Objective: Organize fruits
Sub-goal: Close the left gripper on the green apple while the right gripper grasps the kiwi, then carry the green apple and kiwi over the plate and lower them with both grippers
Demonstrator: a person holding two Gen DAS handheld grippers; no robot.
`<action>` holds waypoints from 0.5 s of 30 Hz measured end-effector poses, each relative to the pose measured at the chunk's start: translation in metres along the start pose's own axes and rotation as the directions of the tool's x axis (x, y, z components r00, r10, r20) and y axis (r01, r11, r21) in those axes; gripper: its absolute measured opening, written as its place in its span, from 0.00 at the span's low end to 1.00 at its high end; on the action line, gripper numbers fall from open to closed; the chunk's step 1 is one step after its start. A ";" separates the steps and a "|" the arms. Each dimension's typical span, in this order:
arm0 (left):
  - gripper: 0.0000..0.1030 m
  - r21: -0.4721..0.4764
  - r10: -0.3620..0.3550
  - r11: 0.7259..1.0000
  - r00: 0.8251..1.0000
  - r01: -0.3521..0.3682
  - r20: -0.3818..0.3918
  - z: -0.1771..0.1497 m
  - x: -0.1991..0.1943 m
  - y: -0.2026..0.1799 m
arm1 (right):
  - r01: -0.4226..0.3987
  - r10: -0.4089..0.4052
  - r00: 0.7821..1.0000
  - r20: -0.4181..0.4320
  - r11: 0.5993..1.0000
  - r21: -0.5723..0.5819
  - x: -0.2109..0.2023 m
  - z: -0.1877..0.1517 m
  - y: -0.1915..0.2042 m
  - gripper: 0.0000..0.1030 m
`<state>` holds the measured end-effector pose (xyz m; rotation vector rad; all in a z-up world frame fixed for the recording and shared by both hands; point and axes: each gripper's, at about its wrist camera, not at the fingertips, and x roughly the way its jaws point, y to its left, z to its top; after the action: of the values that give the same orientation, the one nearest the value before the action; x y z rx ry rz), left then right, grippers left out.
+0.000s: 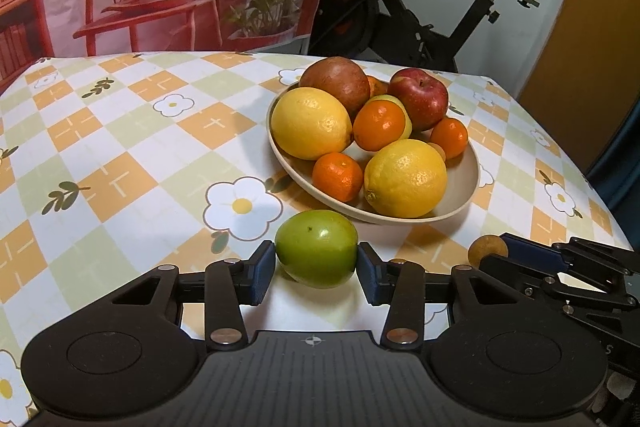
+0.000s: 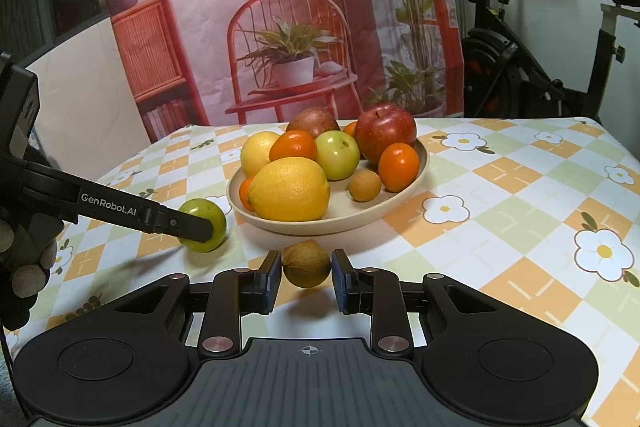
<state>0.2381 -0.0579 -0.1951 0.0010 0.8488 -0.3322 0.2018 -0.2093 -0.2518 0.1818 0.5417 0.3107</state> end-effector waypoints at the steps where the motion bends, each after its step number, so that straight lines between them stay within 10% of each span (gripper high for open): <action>1: 0.45 0.000 -0.002 1.000 1.000 0.002 0.005 0.000 -0.001 0.000 | -0.001 0.001 1.000 0.000 1.000 0.000 0.000 0.000 0.000 0.24; 15: 0.45 0.049 -0.018 0.999 0.998 0.015 0.067 0.011 -0.017 -0.011 | 0.000 0.000 1.000 0.011 1.000 0.005 0.000 -0.002 -0.001 0.24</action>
<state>0.2331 -0.0651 -0.1740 0.0279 0.7739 -0.3661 0.2009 -0.2102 -0.2536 0.1879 0.5317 0.3088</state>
